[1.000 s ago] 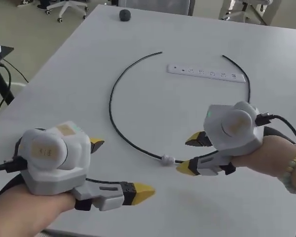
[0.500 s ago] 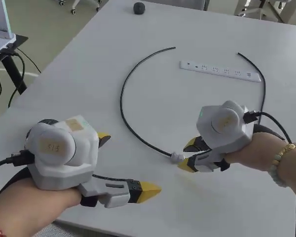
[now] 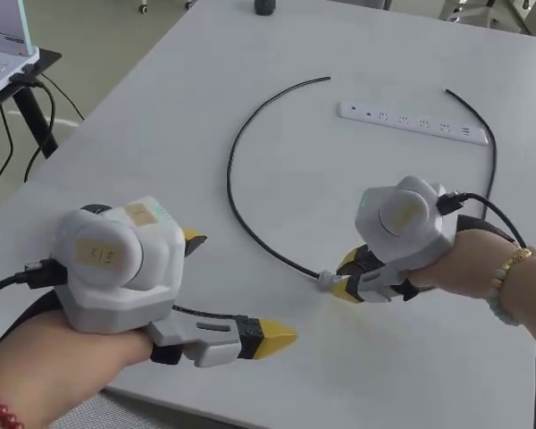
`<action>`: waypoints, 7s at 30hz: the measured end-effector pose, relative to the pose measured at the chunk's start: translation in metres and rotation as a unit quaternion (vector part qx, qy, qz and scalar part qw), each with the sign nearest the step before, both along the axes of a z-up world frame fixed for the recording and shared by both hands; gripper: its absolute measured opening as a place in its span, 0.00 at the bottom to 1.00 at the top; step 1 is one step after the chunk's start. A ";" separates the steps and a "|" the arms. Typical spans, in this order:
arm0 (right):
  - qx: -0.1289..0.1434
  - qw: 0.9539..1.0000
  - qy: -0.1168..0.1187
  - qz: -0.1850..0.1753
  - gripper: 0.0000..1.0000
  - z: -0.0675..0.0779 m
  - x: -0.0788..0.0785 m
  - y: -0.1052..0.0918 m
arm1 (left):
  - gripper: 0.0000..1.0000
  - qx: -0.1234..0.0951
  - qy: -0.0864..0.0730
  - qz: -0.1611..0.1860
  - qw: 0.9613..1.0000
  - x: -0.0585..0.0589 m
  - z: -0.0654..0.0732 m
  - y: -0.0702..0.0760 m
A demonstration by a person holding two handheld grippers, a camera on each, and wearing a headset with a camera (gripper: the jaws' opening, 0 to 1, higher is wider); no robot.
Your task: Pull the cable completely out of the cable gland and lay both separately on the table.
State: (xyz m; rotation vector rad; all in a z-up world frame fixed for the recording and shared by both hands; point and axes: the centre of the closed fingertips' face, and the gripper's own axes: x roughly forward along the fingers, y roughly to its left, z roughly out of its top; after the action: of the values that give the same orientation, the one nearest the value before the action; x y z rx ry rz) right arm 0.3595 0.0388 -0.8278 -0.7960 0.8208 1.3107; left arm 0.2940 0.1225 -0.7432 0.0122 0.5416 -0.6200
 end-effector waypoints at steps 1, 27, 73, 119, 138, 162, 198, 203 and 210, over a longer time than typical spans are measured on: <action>0.000 1.000 0.001 -0.001 0.12 0.000 0.000 0.000 | 0.97 0.000 0.000 -0.001 1.000 0.000 0.000 0.000; 0.046 0.999 -0.012 -0.023 0.08 0.028 0.006 -0.004 | 0.96 0.009 -0.004 -0.018 1.000 0.006 0.004 -0.010; 0.155 0.986 -0.058 -0.016 0.08 0.167 -0.056 -0.011 | 0.47 0.112 -0.176 -0.285 0.936 0.017 0.099 -0.081; 0.177 0.984 -0.006 -0.010 0.08 0.174 -0.076 -0.001 | 0.17 0.164 -0.238 -0.432 0.854 -0.004 0.096 -0.095; 0.212 0.977 0.025 -0.019 0.08 0.181 -0.081 0.000 | 0.15 0.123 -0.195 -0.399 0.888 -0.010 0.102 -0.094; 0.307 0.942 0.103 -0.089 0.09 0.202 -0.074 -0.002 | 0.15 0.108 -0.186 -0.375 0.902 -0.006 0.112 -0.095; 0.262 0.965 0.002 0.015 0.07 0.188 -0.084 0.003 | 0.15 -0.007 -0.037 -0.314 0.949 -0.009 0.101 -0.089; 0.272 0.961 -0.024 0.039 0.07 0.193 -0.084 0.003 | 0.15 -0.048 0.009 -0.293 0.955 -0.010 0.103 -0.089; 0.270 0.956 -0.078 0.081 0.07 0.197 -0.087 0.003 | 0.15 -0.094 0.056 -0.274 0.956 -0.009 0.105 -0.088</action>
State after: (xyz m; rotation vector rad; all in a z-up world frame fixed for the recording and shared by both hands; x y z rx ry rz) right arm 0.2722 0.0417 -0.6306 -0.5248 0.2476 1.5039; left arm 0.2855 0.0345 -0.6377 -0.0556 0.5898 -1.2189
